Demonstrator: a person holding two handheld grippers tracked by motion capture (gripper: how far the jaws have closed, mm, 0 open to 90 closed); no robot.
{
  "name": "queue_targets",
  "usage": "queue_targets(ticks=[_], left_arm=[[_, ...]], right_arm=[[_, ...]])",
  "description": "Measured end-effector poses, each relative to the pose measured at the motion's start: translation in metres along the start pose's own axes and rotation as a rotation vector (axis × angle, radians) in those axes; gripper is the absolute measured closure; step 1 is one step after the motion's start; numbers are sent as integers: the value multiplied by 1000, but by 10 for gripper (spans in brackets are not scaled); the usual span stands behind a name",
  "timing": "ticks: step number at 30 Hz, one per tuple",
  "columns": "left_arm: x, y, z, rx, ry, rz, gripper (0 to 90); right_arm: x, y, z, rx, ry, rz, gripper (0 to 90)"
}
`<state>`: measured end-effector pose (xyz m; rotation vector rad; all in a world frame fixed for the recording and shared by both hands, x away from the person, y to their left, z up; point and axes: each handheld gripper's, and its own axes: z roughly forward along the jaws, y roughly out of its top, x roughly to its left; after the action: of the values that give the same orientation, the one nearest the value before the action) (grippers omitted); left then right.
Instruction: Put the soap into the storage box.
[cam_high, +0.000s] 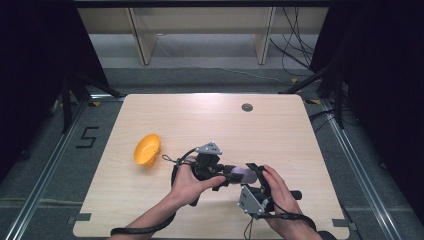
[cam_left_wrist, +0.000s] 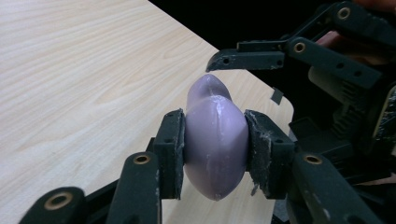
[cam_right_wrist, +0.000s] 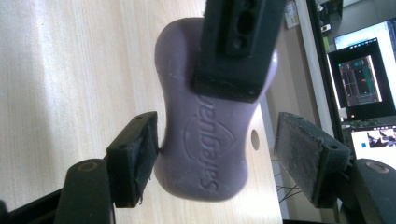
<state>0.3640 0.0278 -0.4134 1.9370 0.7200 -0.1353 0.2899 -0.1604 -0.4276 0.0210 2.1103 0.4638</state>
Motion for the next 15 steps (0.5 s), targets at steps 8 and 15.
queue_targets(ticks=[8,15], left_arm=[[2,0,-5,-24,10,8,589],[4,0,-11,-31,39,4,589]], right_arm=[[-1,1,-3,-24,-13,-29,311],[-2,0,-7,-36,-13,-24,310]])
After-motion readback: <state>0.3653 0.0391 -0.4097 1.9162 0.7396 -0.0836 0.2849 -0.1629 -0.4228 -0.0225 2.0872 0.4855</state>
